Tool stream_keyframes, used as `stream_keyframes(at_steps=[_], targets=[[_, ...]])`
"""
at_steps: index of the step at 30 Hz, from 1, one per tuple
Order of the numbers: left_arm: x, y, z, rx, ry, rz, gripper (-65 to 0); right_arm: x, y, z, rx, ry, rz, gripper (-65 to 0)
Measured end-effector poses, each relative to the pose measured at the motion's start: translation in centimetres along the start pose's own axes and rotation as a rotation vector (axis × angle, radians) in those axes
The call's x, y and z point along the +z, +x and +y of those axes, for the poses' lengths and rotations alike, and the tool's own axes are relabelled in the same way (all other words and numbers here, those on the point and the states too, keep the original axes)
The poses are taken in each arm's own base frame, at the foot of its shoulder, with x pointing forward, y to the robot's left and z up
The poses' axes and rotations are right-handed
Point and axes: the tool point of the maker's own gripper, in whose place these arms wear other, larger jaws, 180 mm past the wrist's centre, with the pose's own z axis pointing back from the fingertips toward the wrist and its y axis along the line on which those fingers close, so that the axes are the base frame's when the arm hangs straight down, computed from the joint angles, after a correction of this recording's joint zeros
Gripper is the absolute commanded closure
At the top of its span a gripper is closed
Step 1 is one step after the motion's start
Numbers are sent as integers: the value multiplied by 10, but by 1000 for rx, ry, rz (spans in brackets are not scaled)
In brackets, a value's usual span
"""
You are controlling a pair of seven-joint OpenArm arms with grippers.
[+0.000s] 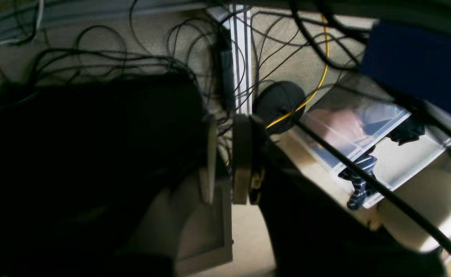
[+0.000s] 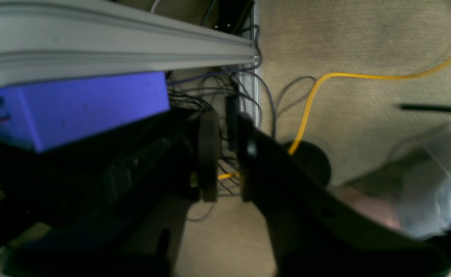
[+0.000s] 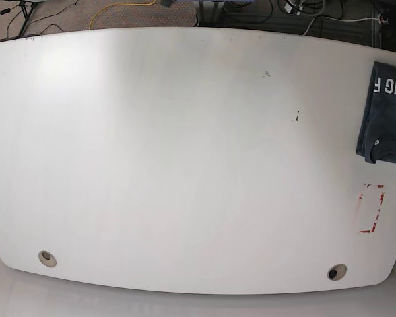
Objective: Layout the t-shirt on the table in an organized manner, then fold the t-shirt properly
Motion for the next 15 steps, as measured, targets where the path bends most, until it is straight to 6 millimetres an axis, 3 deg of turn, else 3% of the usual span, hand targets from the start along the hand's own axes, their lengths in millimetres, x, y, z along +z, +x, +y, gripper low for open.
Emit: stream_keyframes(at_steps=[4,15], targets=[[-15,9,6,-15,38,33,-68,-14,-8,-9,1,-45,51,-79],[-31,11,32,27,152,126,-82,-48,9,-19,19,-99,90,-81]])
